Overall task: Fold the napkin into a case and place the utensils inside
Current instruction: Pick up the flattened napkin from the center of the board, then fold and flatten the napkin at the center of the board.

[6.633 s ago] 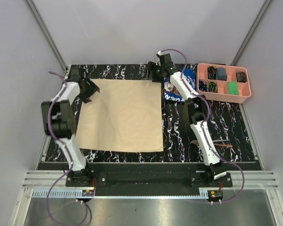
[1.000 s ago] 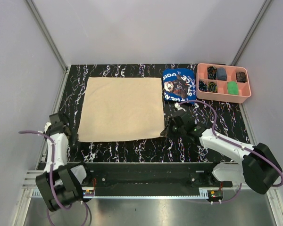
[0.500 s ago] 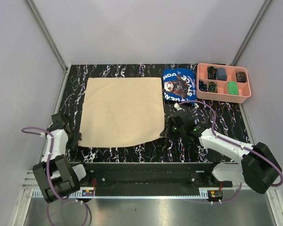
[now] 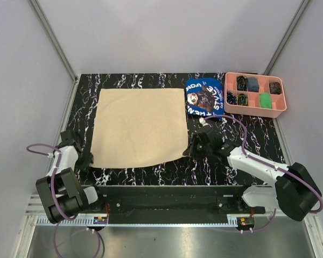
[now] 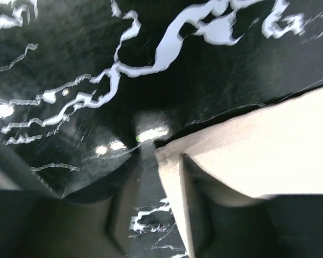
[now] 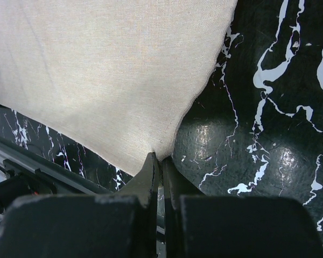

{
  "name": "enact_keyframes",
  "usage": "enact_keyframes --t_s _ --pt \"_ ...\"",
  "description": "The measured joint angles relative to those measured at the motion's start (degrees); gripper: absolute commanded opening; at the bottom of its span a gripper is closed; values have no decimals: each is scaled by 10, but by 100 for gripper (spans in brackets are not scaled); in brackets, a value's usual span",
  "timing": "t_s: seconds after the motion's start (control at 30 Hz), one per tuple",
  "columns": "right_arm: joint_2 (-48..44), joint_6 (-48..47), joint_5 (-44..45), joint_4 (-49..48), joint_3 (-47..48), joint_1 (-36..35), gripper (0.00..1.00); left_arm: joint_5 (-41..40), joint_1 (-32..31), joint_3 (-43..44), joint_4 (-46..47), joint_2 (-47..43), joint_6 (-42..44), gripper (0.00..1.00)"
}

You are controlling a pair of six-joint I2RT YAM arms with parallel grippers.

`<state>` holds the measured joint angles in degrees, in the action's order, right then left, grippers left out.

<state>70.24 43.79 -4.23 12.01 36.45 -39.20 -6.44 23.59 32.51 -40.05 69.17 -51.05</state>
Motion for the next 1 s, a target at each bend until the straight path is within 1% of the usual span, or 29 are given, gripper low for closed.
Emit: enact_keyframes --t_s 0.07,0.13,0.17,0.27,0.4,0.47,0.53,0.6,0.67,0.77,0.9,1.0 --pt "0 1 0 -1 -2 0 0 1 0 -2 14 3 -4 20" --pt "0 1 0 -2 -2 0 0 5 0 -6 36 3 -8 15" --pt "0 2 0 -2 -2 0 0 9 0 -8 49 3 -10 8" --pt "0 1 0 -2 -2 2 0 19 0 -10 83 7 -12 0" --pt "-2 -7 -9 -1 -2 12 0 32 0 -7 94 1 -2 0" --pt "-7 -23 -14 7 1 22 0 41 0 -7 81 -19 5 0" --pt "-14 -47 -15 28 16 28 0 53 0 0 57 -61 12 0" --pt "-27 -79 -15 51 47 31 0 70 0 22 36 -124 23 0" --pt "-49 -113 -17 76 95 31 0 87 0 70 26 -196 33 0" --pt "-90 -162 -29 104 176 31 0 108 0 159 23 -271 50 0" --pt "-167 -226 -62 140 287 31 0 123 -12 327 14 -302 75 0" --pt "-228 -270 -101 171 377 31 0 122 -39 460 7 -304 87 0"
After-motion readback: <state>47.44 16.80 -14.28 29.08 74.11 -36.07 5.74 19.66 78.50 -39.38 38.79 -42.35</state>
